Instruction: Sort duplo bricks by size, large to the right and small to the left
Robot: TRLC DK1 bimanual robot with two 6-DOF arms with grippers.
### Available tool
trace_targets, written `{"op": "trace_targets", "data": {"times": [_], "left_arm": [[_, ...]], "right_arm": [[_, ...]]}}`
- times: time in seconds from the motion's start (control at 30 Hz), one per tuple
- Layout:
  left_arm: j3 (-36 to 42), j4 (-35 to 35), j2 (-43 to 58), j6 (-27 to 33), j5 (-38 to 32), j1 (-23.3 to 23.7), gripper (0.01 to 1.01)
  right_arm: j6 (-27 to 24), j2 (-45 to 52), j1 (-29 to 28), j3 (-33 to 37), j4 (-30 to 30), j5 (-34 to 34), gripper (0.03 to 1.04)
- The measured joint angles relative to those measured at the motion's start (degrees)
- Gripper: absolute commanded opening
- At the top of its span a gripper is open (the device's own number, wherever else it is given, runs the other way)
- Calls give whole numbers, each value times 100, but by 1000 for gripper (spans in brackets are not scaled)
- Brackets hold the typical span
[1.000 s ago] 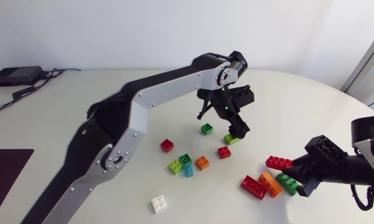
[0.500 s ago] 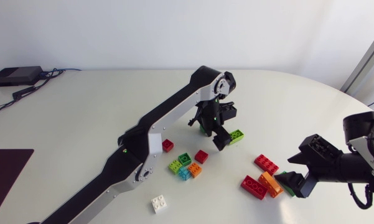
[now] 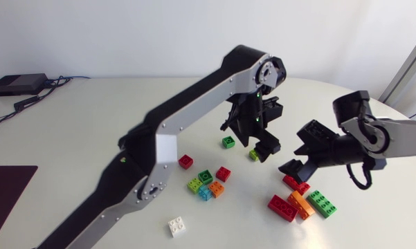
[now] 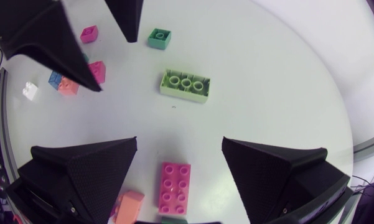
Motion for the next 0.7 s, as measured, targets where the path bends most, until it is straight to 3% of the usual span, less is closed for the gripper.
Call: {"op": "trace_targets", "data": {"times": [0.17, 0.37, 0.5, 0.7], "left_arm": [[-2009, 605, -1180, -15, 160, 238, 869], [-4218, 1880, -2387, -17, -42, 625, 869], [-5141, 2813, -2841, -33, -315, 892, 870], [-5490, 3432, -2929, -31, -413, 1128, 872]], "right_arm": [[326, 673, 306, 511, 260, 197, 985], [728, 1469, 658, 1287, 472, 437, 984], [863, 2166, 791, 1926, 664, 704, 977], [885, 2999, 815, 2356, 664, 758, 895]]}}
